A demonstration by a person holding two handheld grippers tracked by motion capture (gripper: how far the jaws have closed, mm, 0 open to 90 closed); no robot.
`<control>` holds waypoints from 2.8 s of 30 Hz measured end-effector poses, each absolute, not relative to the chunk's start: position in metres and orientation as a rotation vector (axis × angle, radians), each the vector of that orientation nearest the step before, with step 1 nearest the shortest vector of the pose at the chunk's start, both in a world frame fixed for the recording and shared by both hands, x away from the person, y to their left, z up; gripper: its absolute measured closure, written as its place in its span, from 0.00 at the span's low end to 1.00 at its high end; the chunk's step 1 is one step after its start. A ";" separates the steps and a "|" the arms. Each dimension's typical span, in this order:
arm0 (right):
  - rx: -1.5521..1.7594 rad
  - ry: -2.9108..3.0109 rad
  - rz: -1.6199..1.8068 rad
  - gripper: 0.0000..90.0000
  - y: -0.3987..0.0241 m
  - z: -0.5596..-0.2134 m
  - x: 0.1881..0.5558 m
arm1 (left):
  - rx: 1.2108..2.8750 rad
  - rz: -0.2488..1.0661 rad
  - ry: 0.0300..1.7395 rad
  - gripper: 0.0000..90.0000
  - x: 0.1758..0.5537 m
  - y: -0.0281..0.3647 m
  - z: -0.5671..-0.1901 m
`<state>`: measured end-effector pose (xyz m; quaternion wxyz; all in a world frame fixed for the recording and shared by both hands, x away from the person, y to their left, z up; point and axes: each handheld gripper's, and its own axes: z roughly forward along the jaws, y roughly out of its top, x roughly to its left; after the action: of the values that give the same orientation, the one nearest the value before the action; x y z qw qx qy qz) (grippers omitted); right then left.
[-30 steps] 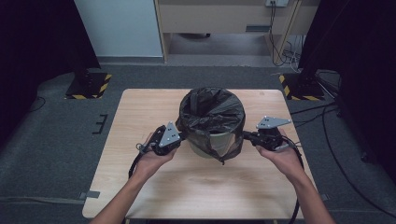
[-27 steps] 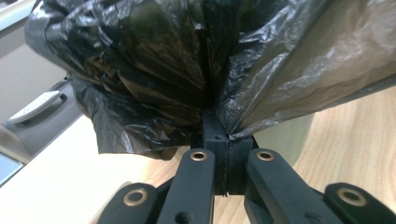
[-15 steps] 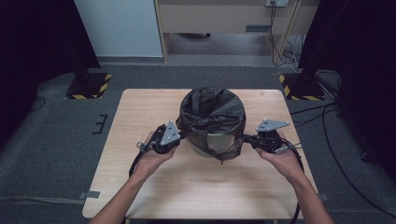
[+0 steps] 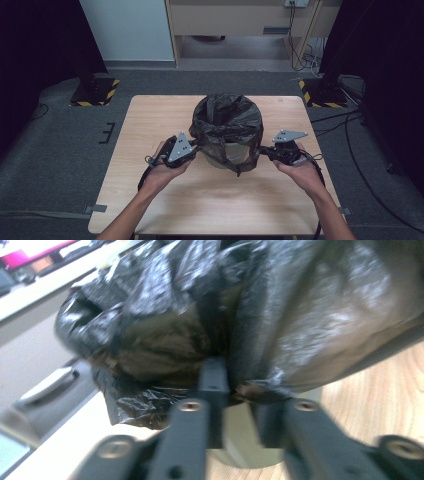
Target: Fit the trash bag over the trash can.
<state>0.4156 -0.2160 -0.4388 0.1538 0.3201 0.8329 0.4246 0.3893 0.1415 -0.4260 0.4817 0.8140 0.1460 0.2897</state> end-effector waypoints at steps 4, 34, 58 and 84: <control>0.915 2.389 1.214 1.00 -0.215 -0.438 0.415 | 2.048 0.716 0.292 1.00 0.388 0.135 -0.433; 0.950 2.374 1.216 0.93 -0.221 -0.440 0.415 | 2.109 0.687 0.343 0.99 0.398 0.136 -0.453; 0.979 2.244 1.292 0.43 -0.237 -0.424 0.403 | 2.104 0.639 0.381 0.98 0.393 0.133 -0.452; 0.932 2.329 1.476 1.00 -0.212 -0.430 0.434 | 2.108 0.644 0.441 0.99 0.415 0.143 -0.452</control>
<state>0.4337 -0.2117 -0.4297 0.1152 0.3181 0.7948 0.5037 0.4147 0.1428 -0.4521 0.4324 0.8456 0.1767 0.2585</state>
